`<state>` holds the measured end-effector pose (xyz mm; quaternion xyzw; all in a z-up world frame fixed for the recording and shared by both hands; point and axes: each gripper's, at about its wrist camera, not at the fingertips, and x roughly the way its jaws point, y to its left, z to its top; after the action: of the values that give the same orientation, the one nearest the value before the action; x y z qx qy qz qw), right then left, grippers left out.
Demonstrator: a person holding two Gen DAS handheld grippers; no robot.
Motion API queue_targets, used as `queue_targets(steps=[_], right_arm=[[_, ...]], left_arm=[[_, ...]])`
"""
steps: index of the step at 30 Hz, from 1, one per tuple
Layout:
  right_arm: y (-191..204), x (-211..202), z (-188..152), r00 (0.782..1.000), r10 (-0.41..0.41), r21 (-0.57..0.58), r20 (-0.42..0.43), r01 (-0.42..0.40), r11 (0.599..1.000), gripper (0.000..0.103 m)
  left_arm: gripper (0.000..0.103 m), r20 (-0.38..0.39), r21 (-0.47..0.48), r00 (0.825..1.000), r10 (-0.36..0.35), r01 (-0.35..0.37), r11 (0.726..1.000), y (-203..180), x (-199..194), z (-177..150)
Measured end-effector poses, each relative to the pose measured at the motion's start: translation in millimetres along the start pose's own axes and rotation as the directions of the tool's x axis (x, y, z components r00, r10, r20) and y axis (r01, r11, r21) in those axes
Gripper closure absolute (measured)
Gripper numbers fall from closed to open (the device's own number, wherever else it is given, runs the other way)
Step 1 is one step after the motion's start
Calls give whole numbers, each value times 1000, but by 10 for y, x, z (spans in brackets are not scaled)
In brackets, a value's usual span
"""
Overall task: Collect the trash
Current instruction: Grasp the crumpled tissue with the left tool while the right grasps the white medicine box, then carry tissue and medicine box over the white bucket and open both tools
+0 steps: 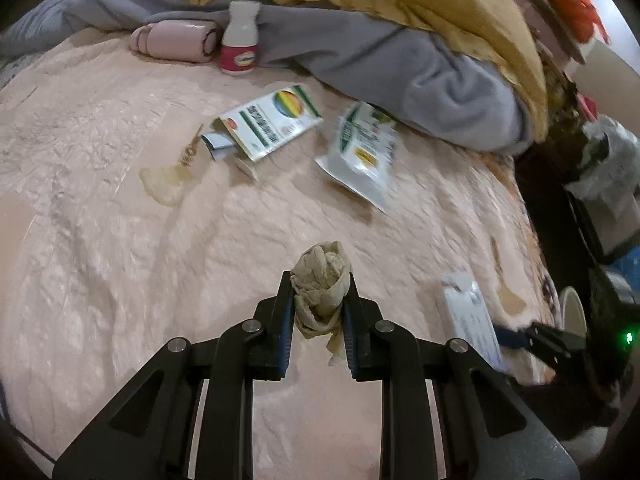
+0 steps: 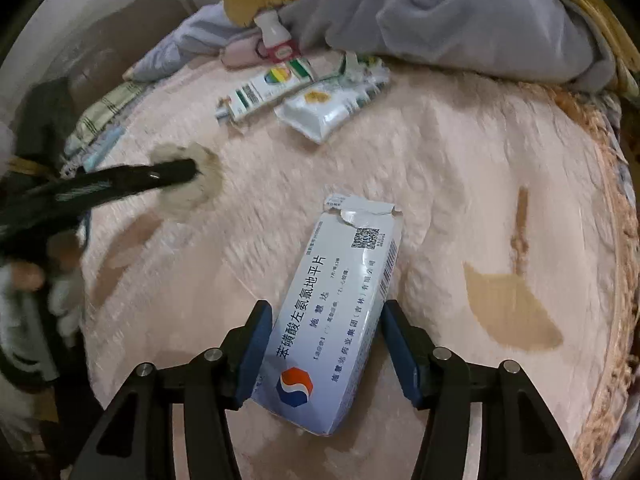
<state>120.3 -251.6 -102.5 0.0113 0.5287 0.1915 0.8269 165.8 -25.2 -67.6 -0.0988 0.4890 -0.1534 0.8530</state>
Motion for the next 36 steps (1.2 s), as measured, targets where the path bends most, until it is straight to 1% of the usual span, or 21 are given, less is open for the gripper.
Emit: queue_targets(steps=[1,2,3,5,6,7,8,9,11,15,18,22,29,36], right_arm=[[19,-19,-19,1000,-21,-3,15,21,1000,45],[42,-35,-21,998,-59,0,28,59,998,39],[72,-45,-11,994,-101,-1,40,101,995,36],[109,-32,16,988,-143,-11,61,144,990,34],[124,-10,5,987,-150,-17,59,151,988,34],[139,22,2,987,-152,-23,56,154,988,45],[147,24,-22,985,-159,-26,63,161,987,49],[148,3,-57,983,-169,-27,73,171,985,49],[142,-54,-101,984,-159,-22,82,162,987,53],[131,-313,-188,983,-135,-11,126,138,990,53],[86,-591,-291,979,-111,13,173,110,994,53],[32,-894,-444,969,-114,32,219,109,993,53],[-192,-1321,-743,946,-165,87,278,146,985,53],[-563,-1691,-1016,923,-237,179,304,189,966,53]], left_arm=[[84,4,14,1000,7,-7,1000,-55,-47,-51],[84,7,24,1000,12,-13,1000,-96,-73,-80],[84,10,37,1000,17,-18,999,-146,-97,-117],[84,9,52,1000,17,-18,998,-226,-163,-196],[84,11,56,1000,18,-19,998,-238,-183,-208],[84,16,64,1000,22,-23,998,-270,-219,-230],[84,23,73,999,27,-29,997,-304,-250,-257],[84,31,85,999,32,-35,996,-347,-287,-285],[84,42,101,998,37,-41,994,-413,-335,-329],[84,63,146,997,38,-47,988,-626,-410,-415],[84,76,171,997,19,-32,985,-807,-449,-461],[84,82,212,997,-7,-11,977,-1084,-462,-524],[84,58,281,996,-62,43,959,-1575,-388,-630],[84,29,355,992,-125,106,929,-2147,-303,-716]])
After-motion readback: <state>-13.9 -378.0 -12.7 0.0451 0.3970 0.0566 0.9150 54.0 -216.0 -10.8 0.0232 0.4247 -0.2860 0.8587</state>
